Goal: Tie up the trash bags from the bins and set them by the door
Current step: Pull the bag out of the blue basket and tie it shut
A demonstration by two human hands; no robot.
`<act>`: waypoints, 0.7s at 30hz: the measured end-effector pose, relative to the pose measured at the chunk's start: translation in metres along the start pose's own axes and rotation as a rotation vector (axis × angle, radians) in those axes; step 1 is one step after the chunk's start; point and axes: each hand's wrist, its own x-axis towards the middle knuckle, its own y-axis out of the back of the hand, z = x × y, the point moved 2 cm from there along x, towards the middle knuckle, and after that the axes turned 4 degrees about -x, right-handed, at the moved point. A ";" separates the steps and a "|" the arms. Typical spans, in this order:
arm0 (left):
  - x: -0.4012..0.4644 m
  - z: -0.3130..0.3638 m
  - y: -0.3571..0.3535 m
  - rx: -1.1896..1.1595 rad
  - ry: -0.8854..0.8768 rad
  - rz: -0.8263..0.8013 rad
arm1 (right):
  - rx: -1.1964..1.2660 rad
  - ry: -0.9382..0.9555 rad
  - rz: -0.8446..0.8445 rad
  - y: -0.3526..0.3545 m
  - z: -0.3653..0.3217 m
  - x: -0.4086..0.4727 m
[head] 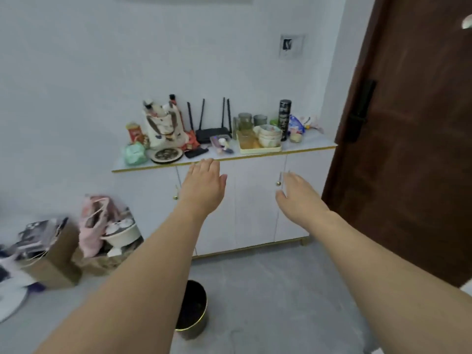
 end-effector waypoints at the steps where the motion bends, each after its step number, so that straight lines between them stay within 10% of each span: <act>1: -0.010 -0.031 0.006 0.020 0.042 0.009 | 0.001 0.047 -0.020 -0.011 -0.029 0.007; 12: -0.199 -0.349 0.114 0.190 0.582 0.113 | 0.093 0.579 -0.171 -0.143 -0.386 0.016; 21: -0.408 -0.480 0.199 0.354 1.030 0.196 | 0.176 1.053 -0.302 -0.225 -0.637 -0.087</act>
